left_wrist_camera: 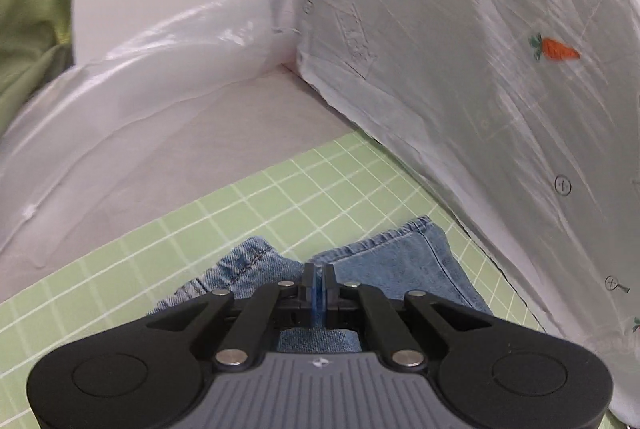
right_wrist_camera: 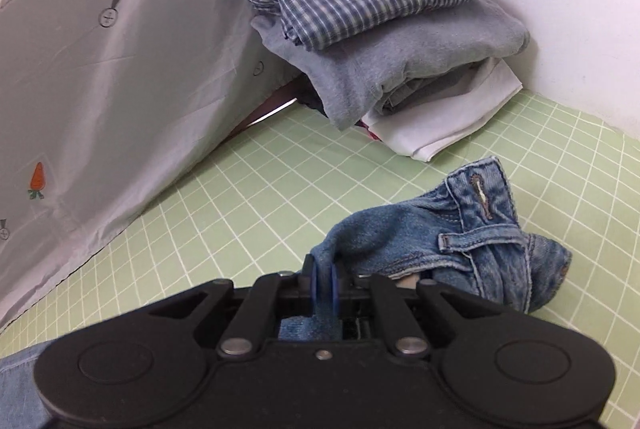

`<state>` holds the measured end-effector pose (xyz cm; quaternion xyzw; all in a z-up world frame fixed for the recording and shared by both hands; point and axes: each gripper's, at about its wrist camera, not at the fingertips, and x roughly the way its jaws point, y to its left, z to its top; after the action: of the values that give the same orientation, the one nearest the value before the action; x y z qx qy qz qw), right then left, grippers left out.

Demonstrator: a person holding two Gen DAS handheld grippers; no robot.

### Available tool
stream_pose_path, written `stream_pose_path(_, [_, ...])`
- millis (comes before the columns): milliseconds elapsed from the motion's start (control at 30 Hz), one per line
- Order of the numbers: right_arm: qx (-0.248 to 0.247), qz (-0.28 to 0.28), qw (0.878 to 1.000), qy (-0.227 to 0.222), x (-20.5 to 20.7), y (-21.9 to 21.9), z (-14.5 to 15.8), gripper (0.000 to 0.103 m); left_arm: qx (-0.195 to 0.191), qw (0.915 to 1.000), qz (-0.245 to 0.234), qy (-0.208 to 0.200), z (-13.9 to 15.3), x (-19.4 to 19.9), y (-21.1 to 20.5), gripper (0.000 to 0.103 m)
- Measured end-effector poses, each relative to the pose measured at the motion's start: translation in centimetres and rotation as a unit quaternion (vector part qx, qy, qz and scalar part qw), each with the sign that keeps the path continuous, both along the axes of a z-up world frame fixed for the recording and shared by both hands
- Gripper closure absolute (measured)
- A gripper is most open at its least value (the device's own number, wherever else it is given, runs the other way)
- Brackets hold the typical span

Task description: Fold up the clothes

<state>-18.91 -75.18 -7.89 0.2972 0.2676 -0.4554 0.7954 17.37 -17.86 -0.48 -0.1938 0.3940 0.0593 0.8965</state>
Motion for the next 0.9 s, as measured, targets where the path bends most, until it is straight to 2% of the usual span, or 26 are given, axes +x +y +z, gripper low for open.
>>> stream_pose_path(67, [0.014,-0.016,1.000,0.016,1.0,-0.9,-1.0,0.092,0.009,0.9995,-0.027,0.015,-0.7,1.8,-1.7,0.077])
stream_pose_path(100, [0.014,-0.015,0.999,0.024,1.3,-1.0,-1.3,0.091,0.012,0.9991,-0.038,0.015,-0.8,1.9,-2.0,0.071])
stream_pose_path(133, [0.008,-0.008,0.999,0.031,1.5,-0.8,-1.4,0.087,0.017,0.9989,-0.041,0.011,-0.8,1.4,-2.0,0.060])
stream_pose_path(167, [0.002,0.002,0.999,0.038,1.7,-0.5,-1.4,0.075,0.023,0.9988,-0.042,0.004,-0.8,0.6,-1.9,0.049])
stream_pose_path(233, [-0.011,0.015,0.999,0.051,1.6,0.3,-1.5,0.057,0.036,0.9987,-0.036,0.001,-1.0,-1.5,-0.8,0.039])
stream_pose_path(367, [0.001,0.014,0.998,0.060,0.7,1.9,-1.8,0.042,0.040,0.9988,0.010,0.027,-1.9,-6.9,2.9,0.039])
stream_pose_path(533, [0.013,0.029,0.998,0.062,0.5,3.6,-2.0,0.035,-0.018,0.9929,0.095,0.069,-4.1,-12.6,7.5,0.039])
stream_pose_path(633, [0.013,0.043,0.997,0.069,1.1,4.1,-2.1,0.033,-0.045,0.9909,0.097,0.082,-5.4,-13.9,8.1,0.039])
stream_pose_path(733, [0.018,0.044,0.997,0.063,1.4,4.0,-1.9,0.031,-0.030,0.9901,0.100,0.093,-6.2,-14.0,7.8,0.040])
stream_pose_path(800, [0.024,0.040,0.997,0.056,1.3,3.8,-1.8,0.031,-0.024,0.9909,0.089,0.098,-6.7,-13.9,7.4,0.045])
stream_pose_path(867, [0.028,0.039,0.998,0.051,1.1,3.7,-1.8,0.032,-0.022,0.9913,0.079,0.103,-7.3,-13.5,6.9,0.054])
stream_pose_path(900, [0.028,0.039,0.998,0.050,0.9,3.7,-1.8,0.032,-0.018,0.9910,0.078,0.108,-7.6,-13.3,6.6,0.055])
